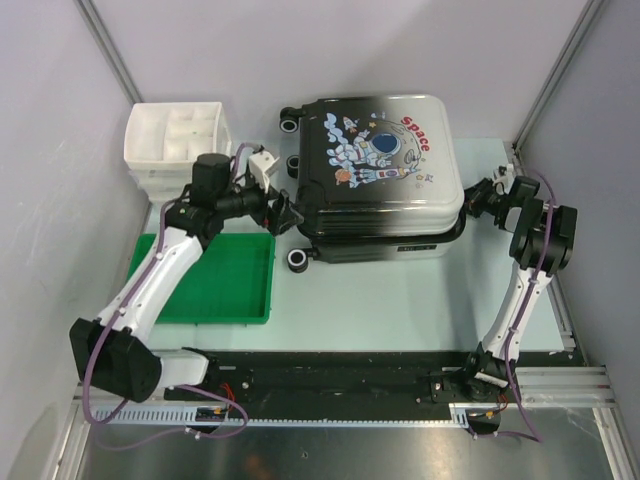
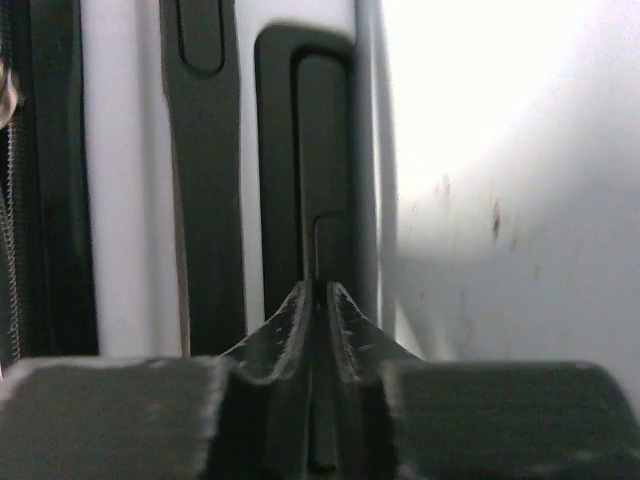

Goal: Open, take out, and arrange the luggage

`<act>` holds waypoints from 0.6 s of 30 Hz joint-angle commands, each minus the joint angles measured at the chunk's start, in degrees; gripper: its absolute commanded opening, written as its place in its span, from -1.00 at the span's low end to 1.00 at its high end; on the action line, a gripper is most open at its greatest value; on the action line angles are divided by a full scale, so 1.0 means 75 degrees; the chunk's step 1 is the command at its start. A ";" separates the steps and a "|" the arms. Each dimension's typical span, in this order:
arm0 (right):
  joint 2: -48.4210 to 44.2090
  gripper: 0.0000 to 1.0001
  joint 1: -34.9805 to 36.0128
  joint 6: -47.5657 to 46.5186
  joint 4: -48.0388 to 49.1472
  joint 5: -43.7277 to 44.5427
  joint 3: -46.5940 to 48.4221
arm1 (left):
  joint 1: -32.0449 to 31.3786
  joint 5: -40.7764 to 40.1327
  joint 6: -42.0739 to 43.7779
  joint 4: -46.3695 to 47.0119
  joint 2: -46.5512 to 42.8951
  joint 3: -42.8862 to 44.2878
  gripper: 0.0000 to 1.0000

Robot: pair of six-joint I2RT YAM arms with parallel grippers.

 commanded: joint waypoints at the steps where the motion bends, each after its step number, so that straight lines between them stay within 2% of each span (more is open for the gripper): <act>1: -0.0786 -0.93 0.0199 -0.0035 -0.0078 -0.0908 -0.0853 | -0.0309 -0.0263 -0.1626 0.0049 -0.0835 -0.0744 0.92; 2: -0.1136 -1.00 0.0152 -0.0140 -0.0160 -0.0885 -0.1110 | -0.0379 -0.0263 -0.1859 0.0049 -0.1045 -0.0908 0.91; 6: -0.1991 -1.00 -0.0222 -0.1181 -0.1071 -0.0779 -0.2397 | -0.0800 -0.0590 -0.2119 0.0061 -0.1223 -0.1518 0.88; 8: -0.2333 -1.00 -0.0387 -0.1674 -0.1471 -0.0791 -0.2798 | -0.1081 -0.0847 -0.2224 0.0084 -0.1037 -0.1543 0.87; 9: -0.2648 -1.00 -0.0410 -0.2268 -0.2134 -0.0779 -0.2951 | -0.1141 -0.0884 -0.2318 0.0108 -0.0943 -0.1543 0.87; 14: -0.3248 -1.00 -0.0445 -0.3118 -0.3066 -0.0990 -0.3527 | -0.1258 -0.0815 -0.2694 0.0868 -0.0426 -0.1507 0.85; 16: -0.3505 -0.57 -0.0597 -0.2572 -0.2554 -0.0920 -0.3515 | -0.1258 -0.0522 -0.2694 0.1405 -0.0543 -0.1659 0.85; 17: -0.3565 -0.15 -0.0842 -0.2161 -0.2145 -0.0862 -0.3504 | -0.1247 -0.0405 -0.2578 0.1501 -0.0578 -0.1741 0.86; 18: -0.3600 0.01 -0.0972 -0.1786 -0.1236 -0.0757 -0.3469 | -0.1258 -0.0241 -0.2519 0.1560 -0.0660 -0.1765 0.86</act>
